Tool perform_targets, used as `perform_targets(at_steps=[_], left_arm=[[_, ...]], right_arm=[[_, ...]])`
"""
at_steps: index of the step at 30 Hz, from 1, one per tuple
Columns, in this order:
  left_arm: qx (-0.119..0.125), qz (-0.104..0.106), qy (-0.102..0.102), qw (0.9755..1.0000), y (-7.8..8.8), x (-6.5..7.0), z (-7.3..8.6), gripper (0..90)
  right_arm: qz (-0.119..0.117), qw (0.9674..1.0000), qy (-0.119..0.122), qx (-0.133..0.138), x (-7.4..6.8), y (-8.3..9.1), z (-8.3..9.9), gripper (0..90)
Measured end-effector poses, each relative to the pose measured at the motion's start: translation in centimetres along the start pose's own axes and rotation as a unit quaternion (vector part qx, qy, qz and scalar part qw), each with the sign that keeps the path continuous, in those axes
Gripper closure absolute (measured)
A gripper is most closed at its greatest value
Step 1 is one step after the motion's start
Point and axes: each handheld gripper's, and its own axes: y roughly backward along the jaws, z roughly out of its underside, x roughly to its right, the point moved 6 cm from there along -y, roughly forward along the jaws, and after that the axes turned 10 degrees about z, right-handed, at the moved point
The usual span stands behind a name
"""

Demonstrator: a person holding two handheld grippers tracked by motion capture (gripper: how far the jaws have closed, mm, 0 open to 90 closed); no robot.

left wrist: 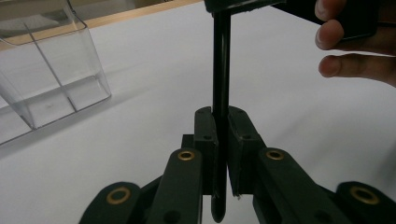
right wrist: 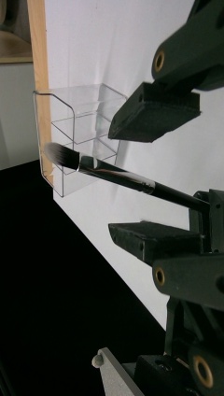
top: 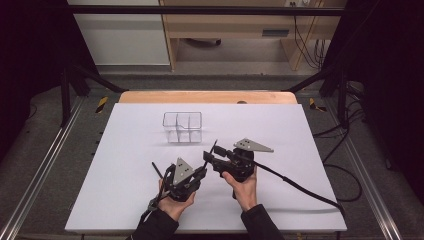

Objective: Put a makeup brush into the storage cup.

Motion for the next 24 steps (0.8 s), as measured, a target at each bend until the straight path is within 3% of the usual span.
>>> perform_targets(at_steps=[14, 24], left_arm=[[-0.001, 0.003, -0.001, 1.0, -0.12, 0.41, 0.27, 82.9], [0.005, 0.014, 0.002, 0.9999, -0.13, 0.58, 0.24, 82.3]], right_arm=[[-0.011, 0.9998, -0.018, -0.001, 0.02, 0.02, 0.22, 79.5], [-0.042, 0.9986, -0.03, -0.002, -0.15, 0.41, 0.18, 83.5]])
